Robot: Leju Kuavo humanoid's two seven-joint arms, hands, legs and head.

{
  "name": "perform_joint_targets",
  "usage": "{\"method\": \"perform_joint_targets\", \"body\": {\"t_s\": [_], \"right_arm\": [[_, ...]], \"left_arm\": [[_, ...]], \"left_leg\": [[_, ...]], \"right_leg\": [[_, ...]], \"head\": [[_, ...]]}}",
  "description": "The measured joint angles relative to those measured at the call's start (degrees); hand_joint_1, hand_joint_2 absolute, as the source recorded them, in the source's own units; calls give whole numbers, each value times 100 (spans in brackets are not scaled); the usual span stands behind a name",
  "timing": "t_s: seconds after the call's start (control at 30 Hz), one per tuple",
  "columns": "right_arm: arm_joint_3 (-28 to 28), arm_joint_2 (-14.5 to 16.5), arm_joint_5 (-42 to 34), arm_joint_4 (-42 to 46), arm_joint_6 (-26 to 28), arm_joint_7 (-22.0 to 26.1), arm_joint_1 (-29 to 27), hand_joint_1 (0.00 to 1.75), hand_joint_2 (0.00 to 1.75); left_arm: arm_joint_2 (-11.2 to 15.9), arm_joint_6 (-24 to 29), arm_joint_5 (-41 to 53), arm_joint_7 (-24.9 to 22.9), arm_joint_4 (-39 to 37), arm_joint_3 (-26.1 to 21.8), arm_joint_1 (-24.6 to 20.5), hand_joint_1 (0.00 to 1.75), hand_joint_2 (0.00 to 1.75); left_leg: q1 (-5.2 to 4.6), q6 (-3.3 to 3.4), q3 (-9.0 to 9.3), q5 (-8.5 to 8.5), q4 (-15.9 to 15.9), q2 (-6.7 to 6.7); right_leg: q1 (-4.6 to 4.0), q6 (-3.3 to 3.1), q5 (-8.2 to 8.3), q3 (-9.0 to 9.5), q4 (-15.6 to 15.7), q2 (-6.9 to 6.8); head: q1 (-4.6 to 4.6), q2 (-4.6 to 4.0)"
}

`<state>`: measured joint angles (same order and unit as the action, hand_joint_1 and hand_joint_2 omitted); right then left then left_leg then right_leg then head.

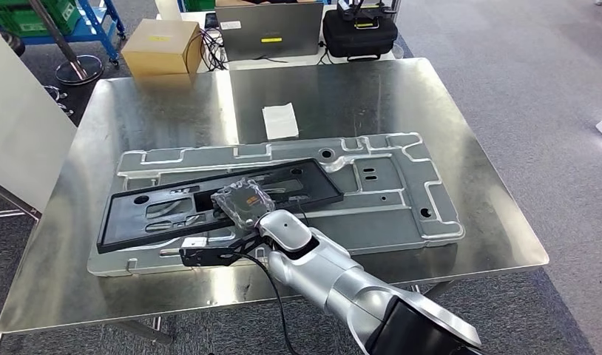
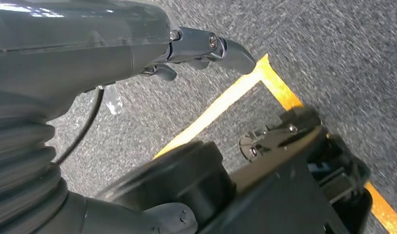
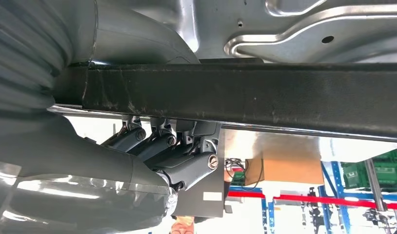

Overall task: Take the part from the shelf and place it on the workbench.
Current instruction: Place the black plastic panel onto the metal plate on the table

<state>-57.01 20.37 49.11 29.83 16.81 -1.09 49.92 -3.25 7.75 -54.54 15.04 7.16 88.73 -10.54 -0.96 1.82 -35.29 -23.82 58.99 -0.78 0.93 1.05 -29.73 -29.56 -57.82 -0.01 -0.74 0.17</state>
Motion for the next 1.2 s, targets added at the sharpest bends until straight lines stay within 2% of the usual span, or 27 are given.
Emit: {"method": "perform_joint_targets", "body": {"t_s": [0.33, 0.67, 0.8, 1.2], "right_arm": [[-84, 1, -209, -131, 268, -54, 80, 175, 175], [254, -13, -208, -311, 579, 67, 263, 175, 175], [458, -28, -6, -320, 576, 109, 289, 0, 0], [727, -30, 256, -350, 574, 152, 288, 0, 0]], "left_arm": [[-54, -79, 108, 83, 7, 20, -18, 0, 175], [-70, -131, 128, 79, 7, 22, -18, 0, 175], [-78, -141, 254, 121, 7, 25, -24, 0, 175], [-140, -126, 479, 132, 31, 25, -78, 0, 175]], "left_leg": [[0, 0, 0, 0, 0, 0], [0, 0, 0, 0, 1, 0], [0, 0, 0, 0, 1, 0], [0, 0, 0, 0, 1, 3]], "right_leg": [[0, 0, 0, -1, 0, 0], [1, 0, 1, 0, 1, 0], [1, 0, 1, 1, 1, 0], [1, 0, 1, -1, 1, 2]], "head": [[-1, 0], [0, 0], [0, 1], [0, 0]]}}
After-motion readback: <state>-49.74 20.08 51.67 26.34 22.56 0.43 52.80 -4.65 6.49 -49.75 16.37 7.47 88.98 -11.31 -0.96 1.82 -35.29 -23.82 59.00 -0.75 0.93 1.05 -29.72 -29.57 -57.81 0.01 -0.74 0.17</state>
